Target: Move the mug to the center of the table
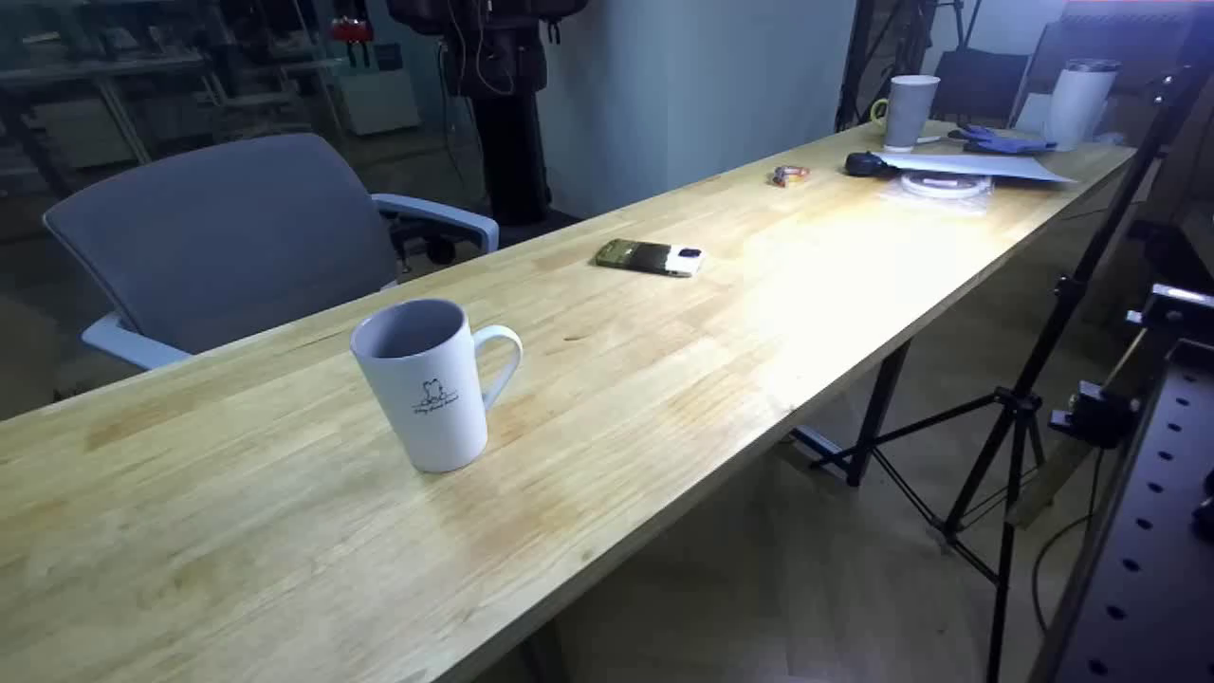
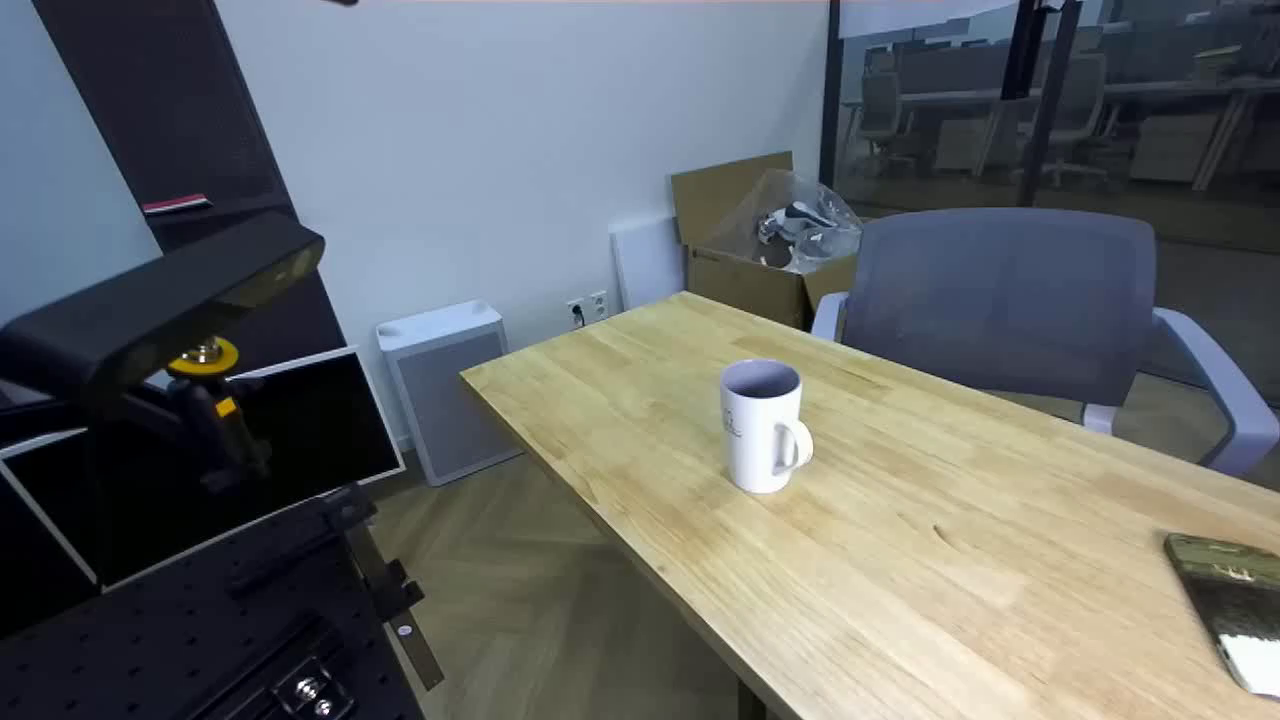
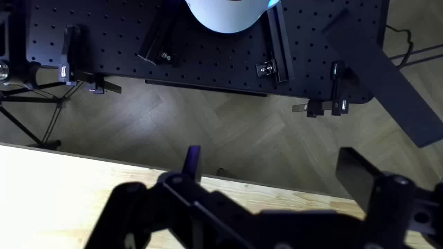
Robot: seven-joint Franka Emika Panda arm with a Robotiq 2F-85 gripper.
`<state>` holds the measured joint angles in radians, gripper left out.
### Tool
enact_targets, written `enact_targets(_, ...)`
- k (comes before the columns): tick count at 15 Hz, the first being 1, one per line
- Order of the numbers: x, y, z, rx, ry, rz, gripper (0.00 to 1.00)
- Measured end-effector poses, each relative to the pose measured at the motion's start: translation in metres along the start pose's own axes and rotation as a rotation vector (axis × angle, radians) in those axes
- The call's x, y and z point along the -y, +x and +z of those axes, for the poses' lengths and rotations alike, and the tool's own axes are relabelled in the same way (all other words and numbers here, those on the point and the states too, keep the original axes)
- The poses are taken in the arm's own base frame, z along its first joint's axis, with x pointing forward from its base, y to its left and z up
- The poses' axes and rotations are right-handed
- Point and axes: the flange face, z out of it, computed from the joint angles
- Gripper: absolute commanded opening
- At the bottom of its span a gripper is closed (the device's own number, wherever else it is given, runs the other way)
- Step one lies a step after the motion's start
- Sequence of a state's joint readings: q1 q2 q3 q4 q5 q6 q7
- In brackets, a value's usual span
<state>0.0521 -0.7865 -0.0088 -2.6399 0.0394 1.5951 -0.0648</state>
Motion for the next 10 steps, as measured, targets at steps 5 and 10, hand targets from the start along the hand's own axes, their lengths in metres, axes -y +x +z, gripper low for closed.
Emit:
enact_targets(5,0.0000,0.0001,0.0001,0.000,0.000,0.000,1.00)
enact_targets(10,-0.0029,0.0077,-0.0037,-0.064,-0.009,0.005,1.00)
